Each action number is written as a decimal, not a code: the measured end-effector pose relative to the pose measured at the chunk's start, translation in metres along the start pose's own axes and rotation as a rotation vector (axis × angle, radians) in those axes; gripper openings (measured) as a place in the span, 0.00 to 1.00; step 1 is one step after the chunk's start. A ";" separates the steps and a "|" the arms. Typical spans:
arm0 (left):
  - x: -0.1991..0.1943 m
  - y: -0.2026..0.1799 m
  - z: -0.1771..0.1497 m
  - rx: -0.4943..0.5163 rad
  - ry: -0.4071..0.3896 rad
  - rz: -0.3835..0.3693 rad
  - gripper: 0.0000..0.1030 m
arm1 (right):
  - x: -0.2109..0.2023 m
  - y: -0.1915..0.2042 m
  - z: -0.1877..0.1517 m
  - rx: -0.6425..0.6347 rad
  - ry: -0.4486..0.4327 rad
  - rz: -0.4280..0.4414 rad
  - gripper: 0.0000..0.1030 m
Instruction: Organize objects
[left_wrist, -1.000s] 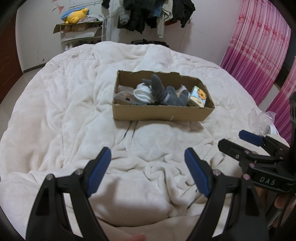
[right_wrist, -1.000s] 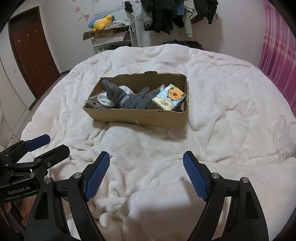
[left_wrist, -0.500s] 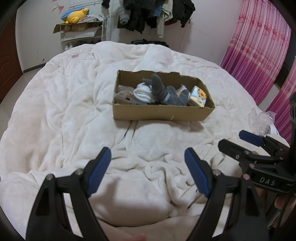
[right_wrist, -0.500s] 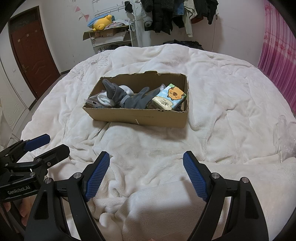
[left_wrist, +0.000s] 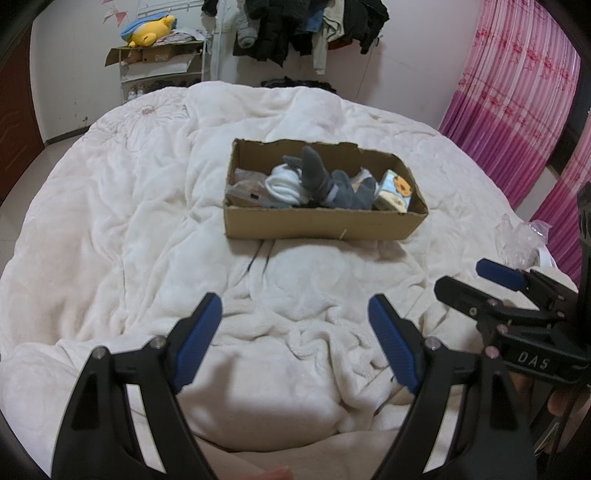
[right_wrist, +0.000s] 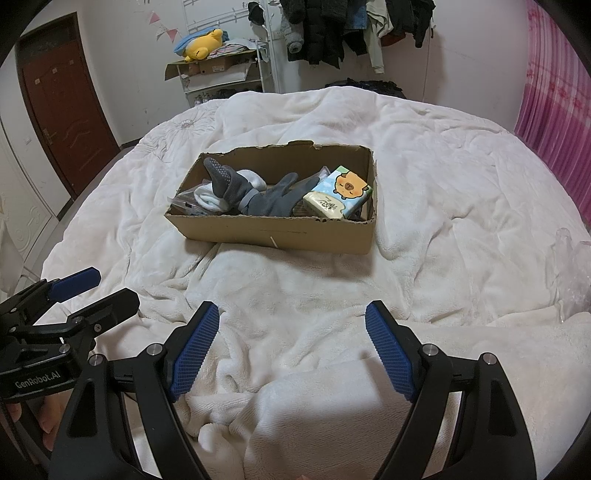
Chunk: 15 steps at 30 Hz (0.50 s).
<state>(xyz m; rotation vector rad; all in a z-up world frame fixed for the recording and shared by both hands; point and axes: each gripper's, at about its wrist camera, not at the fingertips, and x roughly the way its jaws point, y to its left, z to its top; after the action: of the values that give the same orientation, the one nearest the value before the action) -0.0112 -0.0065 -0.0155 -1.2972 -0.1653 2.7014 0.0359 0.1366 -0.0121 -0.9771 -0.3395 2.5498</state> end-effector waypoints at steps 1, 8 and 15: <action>0.000 0.000 0.000 0.001 0.000 0.000 0.80 | 0.000 0.000 0.000 0.000 0.000 0.000 0.82; 0.002 0.000 0.000 -0.002 0.004 -0.002 0.80 | 0.000 0.000 0.000 -0.001 0.001 0.000 0.82; 0.004 0.001 0.000 -0.002 0.007 -0.007 0.80 | 0.001 0.000 0.000 0.000 0.002 -0.001 0.82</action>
<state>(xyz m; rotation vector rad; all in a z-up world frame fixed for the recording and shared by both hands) -0.0140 -0.0073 -0.0184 -1.3038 -0.1713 2.6919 0.0357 0.1372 -0.0128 -0.9786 -0.3389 2.5481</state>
